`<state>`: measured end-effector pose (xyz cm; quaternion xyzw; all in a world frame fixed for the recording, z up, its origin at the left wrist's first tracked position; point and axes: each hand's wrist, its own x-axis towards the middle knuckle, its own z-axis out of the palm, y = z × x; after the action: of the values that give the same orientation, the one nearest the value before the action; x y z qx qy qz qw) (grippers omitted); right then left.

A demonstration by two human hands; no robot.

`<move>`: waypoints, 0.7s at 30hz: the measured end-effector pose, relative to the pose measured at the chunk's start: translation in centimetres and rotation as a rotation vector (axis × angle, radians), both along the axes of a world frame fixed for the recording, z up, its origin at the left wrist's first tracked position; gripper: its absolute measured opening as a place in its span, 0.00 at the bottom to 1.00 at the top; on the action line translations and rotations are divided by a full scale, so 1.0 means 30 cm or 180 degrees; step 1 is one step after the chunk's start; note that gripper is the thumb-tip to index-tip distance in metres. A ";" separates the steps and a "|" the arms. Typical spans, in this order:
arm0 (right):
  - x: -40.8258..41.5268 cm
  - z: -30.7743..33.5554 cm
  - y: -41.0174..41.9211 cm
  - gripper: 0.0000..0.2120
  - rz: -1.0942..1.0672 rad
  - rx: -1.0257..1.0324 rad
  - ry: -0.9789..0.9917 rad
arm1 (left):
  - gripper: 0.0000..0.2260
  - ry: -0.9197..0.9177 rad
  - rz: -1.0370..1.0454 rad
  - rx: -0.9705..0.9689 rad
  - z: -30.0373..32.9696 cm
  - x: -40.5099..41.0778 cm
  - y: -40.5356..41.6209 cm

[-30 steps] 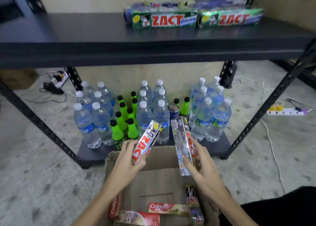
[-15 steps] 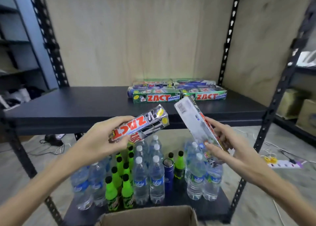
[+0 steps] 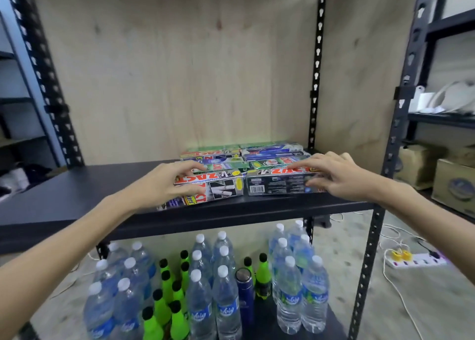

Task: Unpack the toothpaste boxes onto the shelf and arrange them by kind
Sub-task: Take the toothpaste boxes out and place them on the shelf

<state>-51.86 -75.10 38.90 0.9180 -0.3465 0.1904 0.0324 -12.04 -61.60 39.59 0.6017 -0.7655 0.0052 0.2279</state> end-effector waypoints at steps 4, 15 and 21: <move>0.018 -0.024 -0.078 0.23 -0.0191 0.0072 -0.0107 | 0.26 -0.0200 -0.0057 -0.0055 -0.025 0.006 -0.065; 0.105 -0.111 -0.186 0.18 -0.0490 -0.0502 -0.0653 | 0.20 -0.0625 0.0260 -0.1036 -0.143 -0.046 -0.190; 0.160 -0.129 -0.214 0.20 -0.0523 -0.0538 -0.0830 | 0.19 -0.0606 0.0382 -0.1086 -0.135 -0.052 -0.207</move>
<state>-47.06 -81.52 35.03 0.8481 -0.4044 0.3330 0.0797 -13.62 -67.81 35.52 0.5957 -0.7344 0.2052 0.2523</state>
